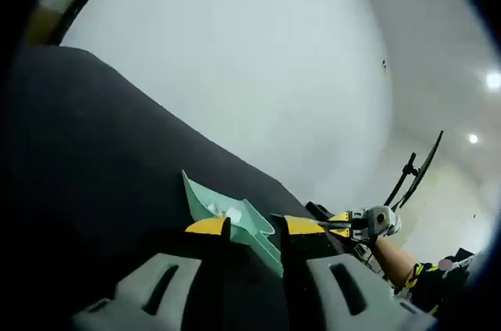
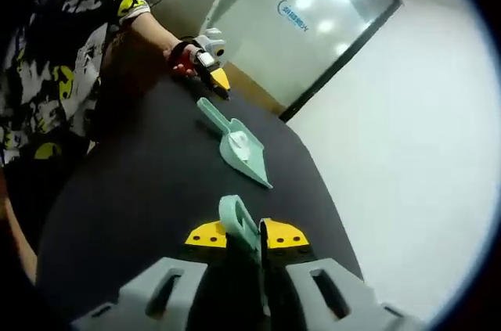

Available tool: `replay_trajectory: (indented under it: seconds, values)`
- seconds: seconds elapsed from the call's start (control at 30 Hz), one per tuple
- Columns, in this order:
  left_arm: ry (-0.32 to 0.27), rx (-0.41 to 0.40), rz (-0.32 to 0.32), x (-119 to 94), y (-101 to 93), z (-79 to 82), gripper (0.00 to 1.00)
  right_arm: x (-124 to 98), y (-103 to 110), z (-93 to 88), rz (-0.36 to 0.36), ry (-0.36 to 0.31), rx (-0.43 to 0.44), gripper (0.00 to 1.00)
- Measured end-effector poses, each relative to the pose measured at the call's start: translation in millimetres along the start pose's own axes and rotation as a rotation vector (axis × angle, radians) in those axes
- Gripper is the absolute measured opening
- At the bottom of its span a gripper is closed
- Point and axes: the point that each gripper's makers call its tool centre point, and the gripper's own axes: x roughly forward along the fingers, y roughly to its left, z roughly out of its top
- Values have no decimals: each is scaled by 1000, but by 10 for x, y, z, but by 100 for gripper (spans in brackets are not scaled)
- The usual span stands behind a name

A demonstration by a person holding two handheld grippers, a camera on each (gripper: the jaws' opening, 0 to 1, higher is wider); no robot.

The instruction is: Pick up the broom and sweep the trash on the tabletop into the dustpan.

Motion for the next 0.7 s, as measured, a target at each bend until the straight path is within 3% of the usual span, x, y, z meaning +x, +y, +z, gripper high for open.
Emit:
replay_trajectory:
  seconds: [0.1, 0.2, 0.47, 0.6, 0.7]
  values:
    - [5, -4, 7, -24, 42, -21, 23, -35, 60, 13, 19, 0, 16, 14]
    - [-1, 9, 1, -50, 38, 16, 23, -61, 229, 76, 80, -11, 93, 21]
    - [-10, 86, 2, -77, 74, 114, 24, -263, 554, 28, 126, 17, 122, 22]
    - [-17, 169, 21, -105, 2, 66, 24, -427, 476, 127, 40, -47, 193, 21]
    - [-53, 225, 42, -101, 10, 143, 24, -502, 228, 59, -150, -48, 268, 21]
